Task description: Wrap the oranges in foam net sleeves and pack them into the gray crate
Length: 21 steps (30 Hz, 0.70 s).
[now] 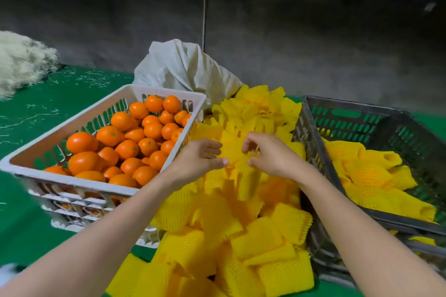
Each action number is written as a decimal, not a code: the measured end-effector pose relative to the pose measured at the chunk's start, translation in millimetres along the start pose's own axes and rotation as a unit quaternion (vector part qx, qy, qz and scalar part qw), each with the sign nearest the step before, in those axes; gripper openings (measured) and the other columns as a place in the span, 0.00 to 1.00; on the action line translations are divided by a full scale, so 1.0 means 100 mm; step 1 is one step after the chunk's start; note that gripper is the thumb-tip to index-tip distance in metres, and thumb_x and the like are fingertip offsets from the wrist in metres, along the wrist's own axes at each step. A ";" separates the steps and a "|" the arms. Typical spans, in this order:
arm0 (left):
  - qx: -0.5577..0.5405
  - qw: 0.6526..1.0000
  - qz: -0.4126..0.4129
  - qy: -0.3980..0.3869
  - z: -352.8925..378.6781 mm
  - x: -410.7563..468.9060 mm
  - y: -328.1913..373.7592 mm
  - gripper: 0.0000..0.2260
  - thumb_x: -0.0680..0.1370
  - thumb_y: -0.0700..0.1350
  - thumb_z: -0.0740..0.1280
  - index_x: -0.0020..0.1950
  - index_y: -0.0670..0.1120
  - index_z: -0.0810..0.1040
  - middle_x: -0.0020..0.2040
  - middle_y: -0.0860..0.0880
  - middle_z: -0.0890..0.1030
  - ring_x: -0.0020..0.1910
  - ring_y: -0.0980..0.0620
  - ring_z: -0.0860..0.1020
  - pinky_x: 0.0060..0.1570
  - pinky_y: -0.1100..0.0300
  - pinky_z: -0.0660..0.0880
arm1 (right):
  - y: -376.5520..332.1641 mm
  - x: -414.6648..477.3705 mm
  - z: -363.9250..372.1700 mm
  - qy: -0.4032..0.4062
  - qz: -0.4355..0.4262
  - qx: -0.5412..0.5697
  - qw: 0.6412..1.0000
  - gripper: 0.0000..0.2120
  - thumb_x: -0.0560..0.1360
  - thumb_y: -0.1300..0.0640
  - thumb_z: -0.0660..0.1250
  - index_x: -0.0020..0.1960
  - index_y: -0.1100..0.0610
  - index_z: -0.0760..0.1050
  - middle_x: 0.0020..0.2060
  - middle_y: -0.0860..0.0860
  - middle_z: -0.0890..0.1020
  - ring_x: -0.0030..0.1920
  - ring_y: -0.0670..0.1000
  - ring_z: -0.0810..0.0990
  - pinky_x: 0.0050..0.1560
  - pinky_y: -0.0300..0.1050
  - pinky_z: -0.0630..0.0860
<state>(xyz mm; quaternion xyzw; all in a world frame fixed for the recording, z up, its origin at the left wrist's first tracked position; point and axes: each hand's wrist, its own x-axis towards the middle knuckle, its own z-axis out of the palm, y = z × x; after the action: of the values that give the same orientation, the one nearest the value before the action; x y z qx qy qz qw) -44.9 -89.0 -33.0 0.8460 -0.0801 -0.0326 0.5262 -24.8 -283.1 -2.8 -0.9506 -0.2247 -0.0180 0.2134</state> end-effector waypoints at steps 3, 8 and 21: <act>0.028 0.999 0.023 -0.036 0.05 -0.04 0.08 0.11 0.71 0.48 0.75 0.47 0.43 0.78 0.35 0.52 0.74 0.33 0.58 0.71 0.32 0.63 0.67 | -0.32 -0.05 -0.12 0.018 -0.068 0.098 0.993 0.12 0.69 0.65 0.72 0.47 0.53 0.73 0.46 0.49 0.78 0.41 0.37 0.73 0.40 0.32 0.70; -0.063 0.997 0.031 -0.024 -0.02 -0.19 0.02 0.11 0.73 0.40 0.73 0.39 0.34 0.74 0.35 0.44 0.69 0.35 0.50 0.66 0.34 0.56 0.62 | -0.46 -0.05 0.02 0.076 -0.053 0.187 0.978 0.09 0.70 0.59 0.72 0.47 0.57 0.74 0.40 0.50 0.78 0.43 0.45 0.76 0.44 0.40 0.72; 0.102 0.972 0.192 0.088 -1.19 -0.19 -0.13 0.03 0.74 0.43 0.72 0.46 0.45 0.82 0.36 0.50 0.80 0.33 0.59 0.74 0.34 0.64 0.70 | -1.26 0.65 0.72 0.321 -0.078 0.208 0.921 0.07 0.78 0.60 0.61 0.44 0.62 0.71 0.32 0.45 0.71 0.34 0.46 0.68 0.34 0.44 0.60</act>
<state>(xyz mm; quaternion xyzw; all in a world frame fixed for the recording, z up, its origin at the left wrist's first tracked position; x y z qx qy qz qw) -46.0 24.9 7.2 0.8636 -0.1974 0.1524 0.4381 -25.7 -123.9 -9.3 -0.8077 -0.2159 -0.2918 0.4646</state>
